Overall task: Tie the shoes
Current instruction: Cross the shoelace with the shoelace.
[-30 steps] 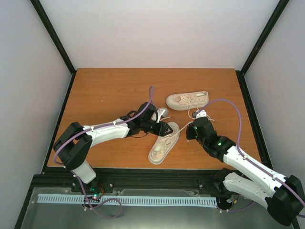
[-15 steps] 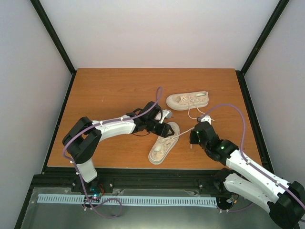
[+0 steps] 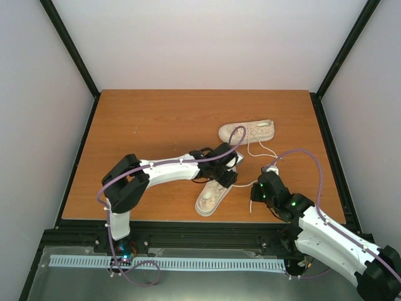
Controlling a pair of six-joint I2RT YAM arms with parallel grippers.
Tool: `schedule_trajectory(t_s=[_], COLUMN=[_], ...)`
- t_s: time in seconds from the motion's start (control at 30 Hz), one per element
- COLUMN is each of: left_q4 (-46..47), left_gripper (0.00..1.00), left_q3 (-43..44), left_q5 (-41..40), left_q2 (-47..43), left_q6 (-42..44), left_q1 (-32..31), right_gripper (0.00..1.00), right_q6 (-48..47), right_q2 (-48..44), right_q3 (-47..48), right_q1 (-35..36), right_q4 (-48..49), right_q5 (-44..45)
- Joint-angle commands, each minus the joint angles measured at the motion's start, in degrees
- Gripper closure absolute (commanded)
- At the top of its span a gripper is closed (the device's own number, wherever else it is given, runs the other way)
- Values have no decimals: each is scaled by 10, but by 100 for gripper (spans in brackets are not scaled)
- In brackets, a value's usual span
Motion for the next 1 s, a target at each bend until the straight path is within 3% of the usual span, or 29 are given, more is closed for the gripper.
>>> schedule_trajectory(t_s=[0.0, 0.4, 0.73, 0.97], left_q4=[-68, -121, -57, 3], left_gripper=[49, 49, 79, 99], left_q3=[42, 91, 42, -17], left_q5=[-87, -251, -270, -222], left_q2=[26, 77, 5, -53], left_q6=[23, 37, -18, -55], left_q1=[-26, -77, -80, -71], right_gripper=[97, 97, 97, 97], right_q6=[15, 7, -9, -34], right_q2=[-32, -47, -39, 6], right_q3=[-19, -24, -8, 16], right_q1=[4, 4, 4, 4], right_q4=[1, 7, 17, 50], right_q5=[2, -10, -5, 3])
